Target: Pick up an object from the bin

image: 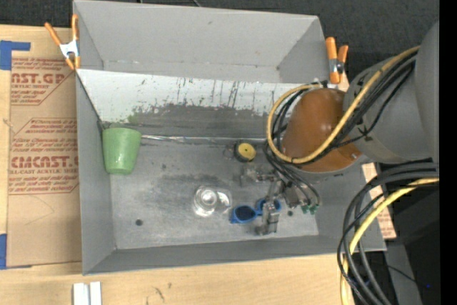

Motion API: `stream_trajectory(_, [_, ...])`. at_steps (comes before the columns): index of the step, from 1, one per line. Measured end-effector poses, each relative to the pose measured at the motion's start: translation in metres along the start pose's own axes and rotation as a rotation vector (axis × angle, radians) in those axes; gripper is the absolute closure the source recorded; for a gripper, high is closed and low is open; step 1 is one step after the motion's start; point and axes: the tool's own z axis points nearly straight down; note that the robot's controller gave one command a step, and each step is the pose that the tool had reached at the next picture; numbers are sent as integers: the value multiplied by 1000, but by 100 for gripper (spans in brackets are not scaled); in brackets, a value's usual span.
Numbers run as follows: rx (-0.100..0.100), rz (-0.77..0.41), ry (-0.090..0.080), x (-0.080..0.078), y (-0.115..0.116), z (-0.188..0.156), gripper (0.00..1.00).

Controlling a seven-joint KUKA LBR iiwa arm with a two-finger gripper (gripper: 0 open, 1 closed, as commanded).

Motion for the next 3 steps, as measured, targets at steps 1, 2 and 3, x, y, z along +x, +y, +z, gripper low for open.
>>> stream_trajectory(1, [0,0,0,0,0,0,100])
stream_trajectory(2, [2,19,-9,19,-3,-142,100])
stream_trajectory(3, [3,-119,-13,20,14,-303,100])
